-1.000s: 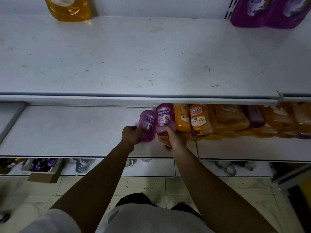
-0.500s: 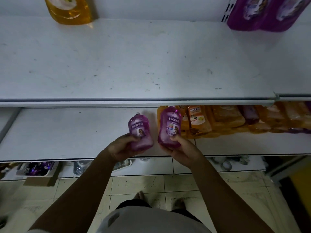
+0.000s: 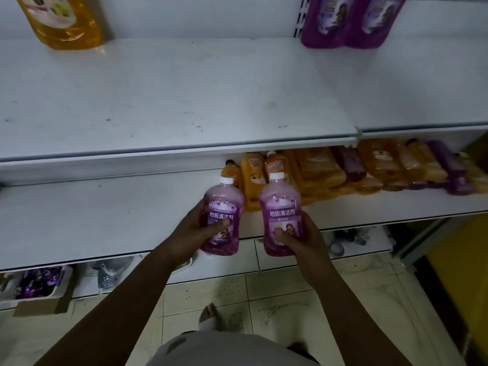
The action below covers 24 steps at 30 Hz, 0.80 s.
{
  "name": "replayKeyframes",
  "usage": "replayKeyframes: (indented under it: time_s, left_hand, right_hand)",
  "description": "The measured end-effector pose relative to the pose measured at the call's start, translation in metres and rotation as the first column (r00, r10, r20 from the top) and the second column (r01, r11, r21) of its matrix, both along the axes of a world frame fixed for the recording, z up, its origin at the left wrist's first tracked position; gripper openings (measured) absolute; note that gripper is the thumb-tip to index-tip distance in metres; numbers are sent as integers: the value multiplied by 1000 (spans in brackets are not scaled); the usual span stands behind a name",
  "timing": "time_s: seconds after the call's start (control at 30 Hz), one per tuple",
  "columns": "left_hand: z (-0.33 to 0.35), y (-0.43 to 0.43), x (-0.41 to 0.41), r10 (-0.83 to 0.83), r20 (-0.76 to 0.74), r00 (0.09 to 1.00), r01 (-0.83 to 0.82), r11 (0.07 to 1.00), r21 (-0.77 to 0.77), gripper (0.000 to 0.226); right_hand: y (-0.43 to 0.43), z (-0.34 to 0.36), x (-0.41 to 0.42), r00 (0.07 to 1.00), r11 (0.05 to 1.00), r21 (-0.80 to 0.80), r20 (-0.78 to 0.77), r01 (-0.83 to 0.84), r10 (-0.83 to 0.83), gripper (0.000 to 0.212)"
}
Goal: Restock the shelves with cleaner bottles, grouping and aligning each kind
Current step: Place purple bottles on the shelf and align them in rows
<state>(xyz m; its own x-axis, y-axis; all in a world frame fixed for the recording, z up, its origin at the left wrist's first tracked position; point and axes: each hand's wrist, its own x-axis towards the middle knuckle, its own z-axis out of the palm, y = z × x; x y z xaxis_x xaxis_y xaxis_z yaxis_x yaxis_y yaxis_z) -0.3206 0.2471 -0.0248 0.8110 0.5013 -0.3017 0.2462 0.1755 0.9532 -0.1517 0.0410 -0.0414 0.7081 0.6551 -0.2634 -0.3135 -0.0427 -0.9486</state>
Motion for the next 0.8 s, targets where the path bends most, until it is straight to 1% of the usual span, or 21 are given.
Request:
replayKeyframes:
  time_s: [0.1,0.23,0.37,0.47,0.6,0.7,0.8]
  left_hand:
    - [14,-37,12,55,43,998,-58,996,62,59]
    - [40,-96,35,82,81,993,-93,985,143,59]
    - [76,-159,61,123,131,984,-149,965,215,51]
    - [105,-192,79,128,179,975,-173,950,260,55]
    - [152,-226,101,133,285,949,-226,919,323,68]
    - [190,-237,113,85,346,934,-230,886,402,69]
    - [228,-233,127,27,375,926,-221,847,483,68]
  right_hand:
    - [-45,12,11,993,1000,-8,119,2,-2,70]
    - [-106,39,35,977,999,13,210,-29,26,74]
    - [-154,75,63,950,996,73,310,-42,18,73]
    - [-182,106,84,928,995,77,372,-69,36,71]
    - [-213,149,110,913,987,157,406,-22,-44,69]
    - [-223,177,129,874,981,191,468,41,-128,69]
    - [-222,203,156,854,968,248,497,30,-154,61]
